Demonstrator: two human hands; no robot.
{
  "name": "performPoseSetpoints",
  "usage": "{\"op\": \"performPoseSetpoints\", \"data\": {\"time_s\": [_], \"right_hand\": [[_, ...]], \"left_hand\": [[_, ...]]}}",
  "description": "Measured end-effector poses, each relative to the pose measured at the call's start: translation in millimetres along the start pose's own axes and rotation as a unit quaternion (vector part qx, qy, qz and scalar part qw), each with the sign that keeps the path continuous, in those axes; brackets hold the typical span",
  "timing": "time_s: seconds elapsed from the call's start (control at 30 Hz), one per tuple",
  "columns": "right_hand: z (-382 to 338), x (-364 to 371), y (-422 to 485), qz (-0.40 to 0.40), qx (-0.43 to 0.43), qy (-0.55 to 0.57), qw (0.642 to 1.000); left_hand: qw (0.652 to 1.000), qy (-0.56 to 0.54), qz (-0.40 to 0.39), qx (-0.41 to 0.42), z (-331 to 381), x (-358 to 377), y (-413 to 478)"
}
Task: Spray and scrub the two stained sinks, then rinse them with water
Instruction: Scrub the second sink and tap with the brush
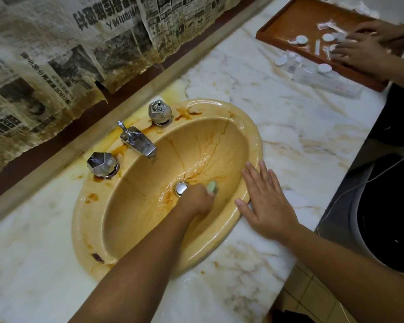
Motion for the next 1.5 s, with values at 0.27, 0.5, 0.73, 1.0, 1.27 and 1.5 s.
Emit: {"op": "performPoseSetpoints", "data": {"time_s": [0.27, 0.5, 0.73, 1.0, 1.27, 1.5], "right_hand": [[0.9, -0.5, 0.8, 0.004, 0.000, 0.010, 1.000], [1.1, -1.3, 0.3, 0.001, 0.007, 0.025, 1.000], [3.2, 2.6, -1.5, 0.020, 0.021, 0.042, 0.999], [27.1, -1.6, -1.0, -0.035, 0.036, 0.048, 0.998], [105.5, -7.1, 32.3, -0.065, -0.068, -0.024, 0.995], [126.3, -6.1, 51.9, -0.069, -0.107, -0.051, 0.991]], "left_hand": [[0.988, -0.133, -0.035, 0.068, 51.7, -15.3, -21.4], [0.997, 0.074, -0.025, -0.023, -17.1, -9.6, -17.9], [0.977, -0.200, -0.031, 0.061, 36.6, -8.2, -46.6], [0.998, 0.031, -0.024, -0.055, -1.8, -4.2, -27.5], [0.985, -0.164, -0.034, -0.038, 38.3, -10.4, -18.9], [0.989, -0.108, 0.026, -0.095, 53.0, 2.3, 9.6]]}}
Point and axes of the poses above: each hand's wrist, its own y-axis towards the middle knuckle, its own x-axis out of the palm, z = x × y, the point moved 1 cm from there along y, towards the middle knuckle, and after that the axes turned 10 degrees about -x, right-handed, at the moved point
